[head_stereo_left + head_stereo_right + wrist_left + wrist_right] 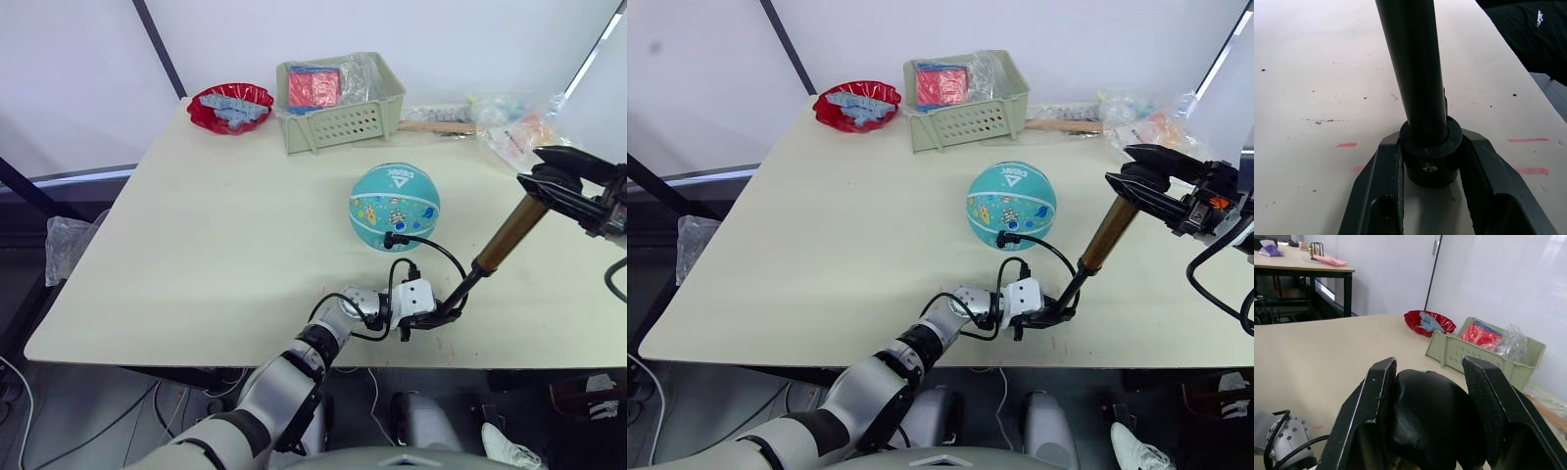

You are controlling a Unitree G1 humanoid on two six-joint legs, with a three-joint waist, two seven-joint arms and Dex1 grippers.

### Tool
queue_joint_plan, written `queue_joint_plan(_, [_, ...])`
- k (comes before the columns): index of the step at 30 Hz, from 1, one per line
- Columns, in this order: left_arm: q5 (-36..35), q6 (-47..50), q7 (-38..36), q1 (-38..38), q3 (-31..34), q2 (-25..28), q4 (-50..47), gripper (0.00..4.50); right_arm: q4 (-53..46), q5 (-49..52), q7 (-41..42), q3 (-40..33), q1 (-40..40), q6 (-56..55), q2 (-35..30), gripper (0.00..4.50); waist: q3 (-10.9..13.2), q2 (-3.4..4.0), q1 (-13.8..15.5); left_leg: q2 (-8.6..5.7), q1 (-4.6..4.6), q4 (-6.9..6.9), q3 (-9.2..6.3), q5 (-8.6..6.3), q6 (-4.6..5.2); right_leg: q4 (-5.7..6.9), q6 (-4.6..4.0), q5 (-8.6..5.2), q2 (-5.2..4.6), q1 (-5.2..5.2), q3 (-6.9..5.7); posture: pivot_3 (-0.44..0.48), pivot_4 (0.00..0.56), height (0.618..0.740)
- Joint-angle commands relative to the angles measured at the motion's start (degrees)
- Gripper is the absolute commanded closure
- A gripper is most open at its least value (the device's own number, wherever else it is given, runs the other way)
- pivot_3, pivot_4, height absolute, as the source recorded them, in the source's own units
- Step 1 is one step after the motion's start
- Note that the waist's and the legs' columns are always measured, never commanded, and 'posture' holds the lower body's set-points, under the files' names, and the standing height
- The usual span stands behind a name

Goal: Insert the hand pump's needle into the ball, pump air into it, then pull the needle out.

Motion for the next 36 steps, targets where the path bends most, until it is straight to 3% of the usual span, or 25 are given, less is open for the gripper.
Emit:
queue_joint_plan(1, [3.4, 2.0, -1.1, 2.1, -2.5, 2.1, 3.9, 3.42, -0.6, -1.4, -1.3, -4.1, -0.8, -2.1, 0.4, 2.87, 0.0, 0.0, 0.0, 0.0, 0.0, 0.0, 0.0, 0.0, 0.0, 0.0, 0.0, 0.0, 0.0, 0.0, 0.0, 0.0, 0.15, 0.74])
queue_joint_plan(13, [3.4, 1.9, -0.8, 2.9, -2.4, 2.6, 3.3, 3.42, 0.7, -14.9, 0.5, 10.8, 13.7, -11.7, 11.8, 2.87, -0.6, -0.68, -0.1, 0.12, 0.12, 0.01, -0.14, 0.0, 0.0, 0.03, -0.04, 0.0, 0.16, 0.08, -0.05, 0.0, 0.15, 0.74])
queue_joint_plan(21, [3.5, 2.1, -0.6, 3.1, -2.4, 2.3, 3.2, 3.42, 9.6, -29.4, -0.1, 19.5, 19.8, -24.1, 16.2, 2.87, -0.9, -0.9, 0.0, 0.12, 0.23, -0.01, -0.15, -0.01, -0.01, 0.03, -0.04, -0.01, 0.18, 0.12, -0.08, 0.0, 0.15, 0.74])
queue_joint_plan(33, [3.5, 2.3, -0.3, 2.6, -2.2, 2.1, 3.6, 3.42, 4.1, -21.9, -2.4, 15.5, 18.8, -23.5, 18.7, 2.9, -0.8, -0.71, 0.0, 0.12, 0.26, -0.01, -0.14, -0.01, -0.01, 0.02, -0.04, -0.01, 0.14, 0.16, -0.07, 0.0, 0.15, 0.74])
queue_joint_plan(36, [3.5, 2.3, -0.2, 2.7, -2.2, 1.9, 3.7, 3.42, -0.6, -16.3, -1.8, 8.9, 18.0, -20.0, 14.4, 2.9, -0.7, -0.48, 0.1, 0.1, 0.17, -0.01, -0.13, -0.01, -0.01, 0.01, -0.03, -0.01, 0.09, 0.1, -0.07, 0.0, 0.15, 0.74])
